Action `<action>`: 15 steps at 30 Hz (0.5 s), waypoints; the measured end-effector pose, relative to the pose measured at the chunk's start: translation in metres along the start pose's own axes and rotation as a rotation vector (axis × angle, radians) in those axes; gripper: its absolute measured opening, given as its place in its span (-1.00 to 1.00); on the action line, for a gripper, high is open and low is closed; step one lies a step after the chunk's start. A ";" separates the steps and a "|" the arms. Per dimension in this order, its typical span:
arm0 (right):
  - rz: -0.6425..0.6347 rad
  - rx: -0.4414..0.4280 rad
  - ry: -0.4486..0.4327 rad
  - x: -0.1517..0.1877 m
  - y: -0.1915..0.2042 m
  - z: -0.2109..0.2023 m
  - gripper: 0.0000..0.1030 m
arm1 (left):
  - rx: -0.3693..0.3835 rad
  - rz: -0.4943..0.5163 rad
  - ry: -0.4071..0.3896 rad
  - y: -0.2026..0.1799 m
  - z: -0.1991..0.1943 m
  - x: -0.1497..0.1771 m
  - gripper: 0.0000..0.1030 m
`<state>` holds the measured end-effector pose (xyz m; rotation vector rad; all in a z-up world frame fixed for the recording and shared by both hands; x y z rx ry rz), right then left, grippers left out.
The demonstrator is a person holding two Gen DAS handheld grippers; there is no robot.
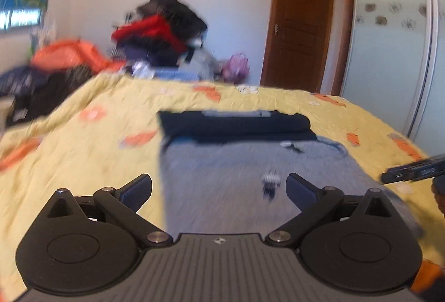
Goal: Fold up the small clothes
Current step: 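Open both tools and lift them away from the folded sweater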
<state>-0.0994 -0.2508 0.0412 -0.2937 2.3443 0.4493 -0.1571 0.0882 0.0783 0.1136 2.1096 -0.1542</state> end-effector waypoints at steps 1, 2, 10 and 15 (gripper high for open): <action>-0.025 0.010 -0.010 -0.008 0.009 0.019 0.38 | -0.031 0.014 0.016 -0.014 0.024 0.001 1.00; -0.042 0.013 -0.009 -0.015 0.016 0.038 0.38 | -0.066 0.023 0.047 -0.025 0.048 0.005 1.00; -0.162 0.217 0.009 -0.009 0.042 0.116 0.81 | -0.049 0.053 0.276 -0.048 0.113 0.056 0.98; -0.158 0.198 0.012 0.030 0.033 0.079 0.98 | 0.019 0.119 0.252 -0.036 0.089 0.071 0.99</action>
Point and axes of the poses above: each gripper's, at about its wrist camera, not at the fingertips, and z roughly the way its jaws point, y to its left, x to its underside, the point moved 3 cm from there along z, roughly the way its jaws point, and after that the axes turned 5 degrees about y, right-handed, at the moved point
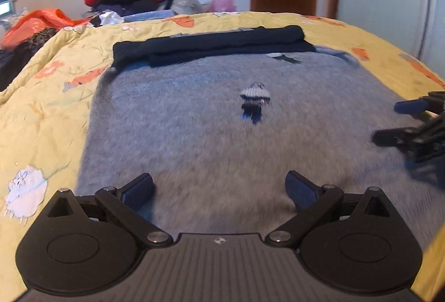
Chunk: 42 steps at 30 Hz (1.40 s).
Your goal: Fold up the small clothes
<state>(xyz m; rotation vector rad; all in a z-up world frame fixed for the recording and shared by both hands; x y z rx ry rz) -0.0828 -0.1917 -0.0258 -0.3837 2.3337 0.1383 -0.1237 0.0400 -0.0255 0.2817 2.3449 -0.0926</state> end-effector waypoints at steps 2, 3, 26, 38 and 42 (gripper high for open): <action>-0.018 -0.005 -0.012 0.017 -0.004 -0.016 0.99 | 0.003 0.008 0.005 0.005 -0.006 0.003 0.99; -0.020 -0.008 -0.005 0.021 -0.006 -0.022 0.98 | 0.006 0.013 0.018 0.007 -0.009 0.003 0.99; 0.073 0.064 -0.004 -0.088 -0.034 0.092 0.99 | -0.112 -0.140 0.026 0.030 0.108 -0.109 1.00; -0.019 0.063 0.013 -0.045 -0.001 0.041 0.99 | -0.140 -0.138 0.051 0.025 0.098 -0.107 1.00; 0.025 0.021 -0.002 -0.039 -0.013 0.037 1.00 | -0.046 -0.119 0.054 0.009 0.065 -0.086 1.00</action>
Point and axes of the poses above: each gripper's, at about its wrist camera, not at the fingertips, and z roughly the way its jaws point, y to its left, x to its underside, the point moved 3 cm from there along z, roughly the way its jaws point, and after that the axes turned 5 degrees about y, right-handed, at the moved point
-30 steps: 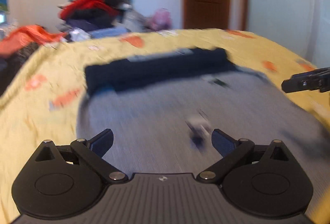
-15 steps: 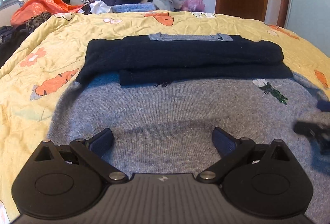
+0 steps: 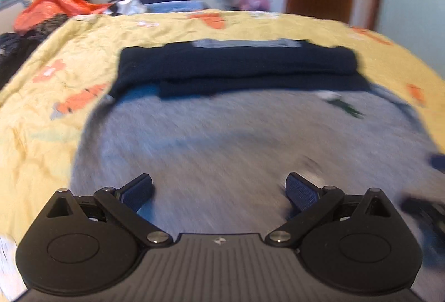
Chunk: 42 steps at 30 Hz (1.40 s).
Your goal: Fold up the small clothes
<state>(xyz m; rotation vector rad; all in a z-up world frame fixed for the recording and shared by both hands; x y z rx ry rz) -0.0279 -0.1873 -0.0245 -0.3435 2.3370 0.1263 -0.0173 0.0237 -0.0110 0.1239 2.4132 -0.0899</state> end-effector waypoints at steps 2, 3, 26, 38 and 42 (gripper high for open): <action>-0.003 -0.009 -0.003 0.001 -0.002 -0.001 1.00 | 0.039 0.040 0.029 -0.008 -0.010 0.020 1.00; -0.006 -0.009 -0.002 0.001 -0.001 0.000 1.00 | 0.020 0.087 0.014 -0.014 -0.016 0.031 1.00; -0.233 -0.065 0.012 0.045 0.050 -0.052 0.99 | 0.227 0.302 0.011 -0.049 -0.094 0.122 1.00; -0.120 -0.134 0.053 0.071 0.016 -0.107 0.97 | 0.285 0.197 0.068 -0.011 -0.130 0.141 1.00; -0.128 -0.190 0.054 0.071 0.039 -0.113 0.98 | 0.261 0.090 0.076 -0.010 -0.125 0.140 1.00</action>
Point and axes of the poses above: each gripper's, at about its wrist camera, not at the fingertips, and z roughly the way its jaws point, y to its left, x to its underside, the point moved 3 cm from there along z, roughly the way its jaws point, and after that the axes turned 5 degrees about y, right-handed, at the moved point
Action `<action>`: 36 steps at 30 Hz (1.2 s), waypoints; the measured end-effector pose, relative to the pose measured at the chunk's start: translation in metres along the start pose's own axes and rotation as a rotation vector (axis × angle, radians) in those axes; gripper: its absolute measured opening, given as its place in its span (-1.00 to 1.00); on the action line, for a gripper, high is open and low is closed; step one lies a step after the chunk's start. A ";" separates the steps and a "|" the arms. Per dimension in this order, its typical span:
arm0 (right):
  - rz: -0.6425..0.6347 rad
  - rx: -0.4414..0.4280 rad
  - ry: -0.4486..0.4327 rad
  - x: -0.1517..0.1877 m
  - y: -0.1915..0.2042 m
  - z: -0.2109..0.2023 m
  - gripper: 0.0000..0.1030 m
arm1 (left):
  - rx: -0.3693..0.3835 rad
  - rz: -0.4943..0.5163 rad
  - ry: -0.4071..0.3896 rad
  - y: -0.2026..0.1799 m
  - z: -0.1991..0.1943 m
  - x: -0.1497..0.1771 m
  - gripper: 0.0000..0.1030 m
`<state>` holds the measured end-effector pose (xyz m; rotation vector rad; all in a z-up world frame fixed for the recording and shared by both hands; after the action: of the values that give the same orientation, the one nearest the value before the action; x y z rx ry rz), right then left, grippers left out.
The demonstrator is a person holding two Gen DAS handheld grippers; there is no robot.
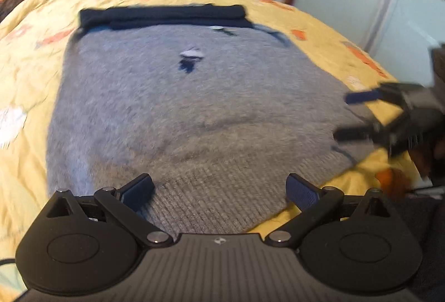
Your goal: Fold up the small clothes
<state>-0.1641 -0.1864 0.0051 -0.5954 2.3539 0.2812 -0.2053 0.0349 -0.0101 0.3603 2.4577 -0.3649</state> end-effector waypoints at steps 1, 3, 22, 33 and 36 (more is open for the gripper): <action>-0.021 0.035 0.015 0.003 0.006 0.004 0.98 | -0.017 0.014 0.000 -0.003 0.000 0.002 1.00; -0.044 0.096 0.064 0.016 0.010 0.012 0.99 | -0.064 0.085 0.022 -0.010 -0.001 0.010 1.00; 0.718 -0.308 0.096 0.048 -0.133 -0.043 0.99 | 0.136 -0.602 -0.033 0.101 -0.047 0.023 1.00; 0.846 -0.514 0.131 0.007 -0.168 0.007 0.99 | 0.494 -0.857 0.012 0.139 -0.023 0.018 1.00; 0.834 -0.598 0.185 0.014 -0.161 0.006 0.98 | 0.551 -0.879 0.035 0.141 -0.023 0.025 1.00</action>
<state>-0.0914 -0.3288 -0.0152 0.1618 2.5758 1.3784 -0.1891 0.1775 -0.0322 -0.5380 2.3828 -1.4093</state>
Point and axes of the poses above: each gripper's, at about its wrist camera, not at the fingertips, and z roughly the way its jaws point, y to its left, x to its underside, the point moved 3 cm from there along z, roughly the way its jaws point, and after that the axes turned 5 degrees about y, right-handed, at the moved point
